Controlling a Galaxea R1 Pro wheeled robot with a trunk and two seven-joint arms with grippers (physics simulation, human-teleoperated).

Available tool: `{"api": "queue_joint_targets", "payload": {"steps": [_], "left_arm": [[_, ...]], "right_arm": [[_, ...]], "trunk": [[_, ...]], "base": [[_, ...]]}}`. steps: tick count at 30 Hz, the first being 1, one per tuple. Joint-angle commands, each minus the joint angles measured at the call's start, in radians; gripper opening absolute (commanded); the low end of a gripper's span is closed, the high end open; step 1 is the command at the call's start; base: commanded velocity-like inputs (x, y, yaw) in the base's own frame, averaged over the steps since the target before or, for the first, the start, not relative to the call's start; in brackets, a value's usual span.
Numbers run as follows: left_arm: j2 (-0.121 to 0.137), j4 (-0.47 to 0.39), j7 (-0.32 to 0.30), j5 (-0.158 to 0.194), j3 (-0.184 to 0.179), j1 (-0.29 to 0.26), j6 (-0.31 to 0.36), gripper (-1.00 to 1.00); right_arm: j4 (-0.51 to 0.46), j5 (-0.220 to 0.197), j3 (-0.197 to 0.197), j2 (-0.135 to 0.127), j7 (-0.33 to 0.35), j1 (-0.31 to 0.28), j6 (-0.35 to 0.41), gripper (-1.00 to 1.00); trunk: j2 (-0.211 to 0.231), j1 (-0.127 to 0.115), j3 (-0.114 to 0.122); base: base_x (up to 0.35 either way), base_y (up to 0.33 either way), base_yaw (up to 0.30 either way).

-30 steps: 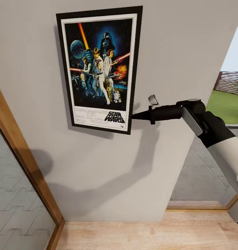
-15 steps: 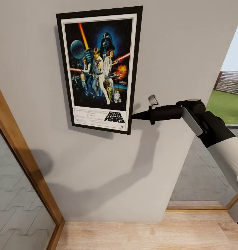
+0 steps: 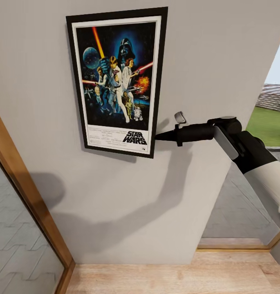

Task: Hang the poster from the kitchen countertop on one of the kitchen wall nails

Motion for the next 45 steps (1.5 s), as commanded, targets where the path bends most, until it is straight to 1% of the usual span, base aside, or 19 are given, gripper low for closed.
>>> {"api": "queue_joint_targets", "payload": {"steps": [1,4,27,29,34,45], "left_arm": [[-0.004,-0.007,-0.004,0.001,0.008,0.0,-0.001,1.0],[-0.004,-0.008,-0.004,0.001,0.021,0.0,-0.001,1.0],[-0.004,-0.008,-0.004,0.0,0.021,0.0,-0.001,1.0],[0.004,-0.005,-0.002,-0.001,0.021,0.0,-0.001,1.0],[0.011,-0.003,-0.001,-0.001,0.021,0.0,-0.001,1.0],[0.013,-0.002,-0.001,-0.002,0.021,0.0,-0.001,1.0]], "right_arm": [[-0.002,-0.01,0.008,0.005,-0.004,0.004,0.013,-1.0],[-0.003,-0.01,0.007,0.007,-0.004,0.017,0.012,-1.0],[-0.003,-0.01,0.007,0.007,-0.004,0.016,0.012,-1.0],[-0.003,-0.01,0.006,0.007,-0.003,0.019,0.008,-1.0],[-0.007,-0.01,0.006,0.007,-0.003,0.021,0.006,-1.0],[-0.018,-0.01,0.005,0.007,-0.002,0.021,0.006,-1.0]], "trunk": [[-0.002,0.001,-0.002],[-0.002,0.001,-0.002],[-0.002,0.001,-0.002],[-0.002,0.001,-0.002],[-0.002,0.001,-0.002],[-0.002,0.001,-0.002]], "base": [[0.0,0.0,0.0],[0.0,0.0,0.0],[0.0,0.0,0.0],[0.0,0.0,0.0],[0.0,0.0,0.0],[0.0,0.0,0.0]]}}
